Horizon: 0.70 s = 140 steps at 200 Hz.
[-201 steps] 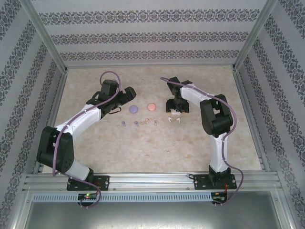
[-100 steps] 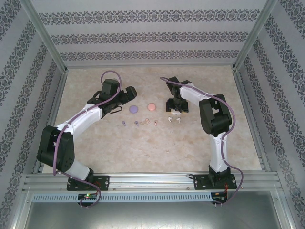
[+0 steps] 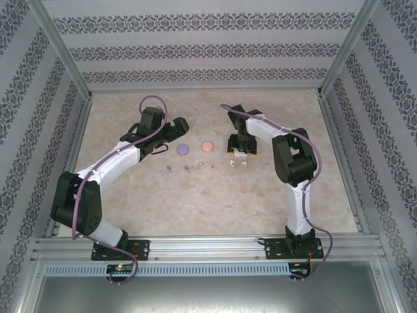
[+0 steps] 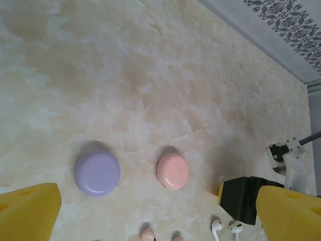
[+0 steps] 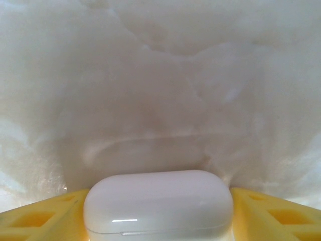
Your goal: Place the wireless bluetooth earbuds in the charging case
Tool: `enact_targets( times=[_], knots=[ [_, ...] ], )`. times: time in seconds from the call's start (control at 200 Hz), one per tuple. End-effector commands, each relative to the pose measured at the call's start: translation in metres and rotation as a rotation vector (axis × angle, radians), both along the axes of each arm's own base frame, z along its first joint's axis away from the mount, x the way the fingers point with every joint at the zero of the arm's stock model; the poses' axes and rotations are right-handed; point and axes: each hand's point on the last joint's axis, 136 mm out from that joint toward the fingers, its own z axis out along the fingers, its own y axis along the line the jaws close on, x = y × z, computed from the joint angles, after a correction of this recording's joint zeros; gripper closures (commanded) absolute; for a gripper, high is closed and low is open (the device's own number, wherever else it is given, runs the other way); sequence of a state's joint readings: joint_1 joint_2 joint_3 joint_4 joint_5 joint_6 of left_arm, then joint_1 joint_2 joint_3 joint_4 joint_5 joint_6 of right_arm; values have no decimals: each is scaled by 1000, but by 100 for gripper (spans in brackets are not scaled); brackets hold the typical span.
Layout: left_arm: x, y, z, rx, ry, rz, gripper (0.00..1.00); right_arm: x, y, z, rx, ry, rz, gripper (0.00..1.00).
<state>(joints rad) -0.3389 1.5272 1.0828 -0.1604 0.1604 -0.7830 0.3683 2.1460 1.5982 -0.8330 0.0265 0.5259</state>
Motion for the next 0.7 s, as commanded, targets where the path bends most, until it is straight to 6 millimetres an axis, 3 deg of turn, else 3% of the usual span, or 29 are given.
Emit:
enact_targets(
  times=[0.0, 0.15, 0.23, 0.5, 0.694],
  knots=[
    [-1, -5, 9, 23, -3, -23, 0, 15, -2, -6, 14, -28, -33, 35],
    [-13, 1, -1, 60, 51, -4, 0, 16, 3, -2, 44, -37, -23, 54],
    [-12, 3, -7, 63, 21, 10, 1, 15, 8, 6, 78, -54, -30, 56],
    [-6, -27, -14, -45, -145, -127, 2, 9, 30, 82, 260, -229, -110, 58],
    [-11, -58, -11, -151, -244, -191, 1, -1, 40, 118, 379, -295, -224, 58]
  ],
)
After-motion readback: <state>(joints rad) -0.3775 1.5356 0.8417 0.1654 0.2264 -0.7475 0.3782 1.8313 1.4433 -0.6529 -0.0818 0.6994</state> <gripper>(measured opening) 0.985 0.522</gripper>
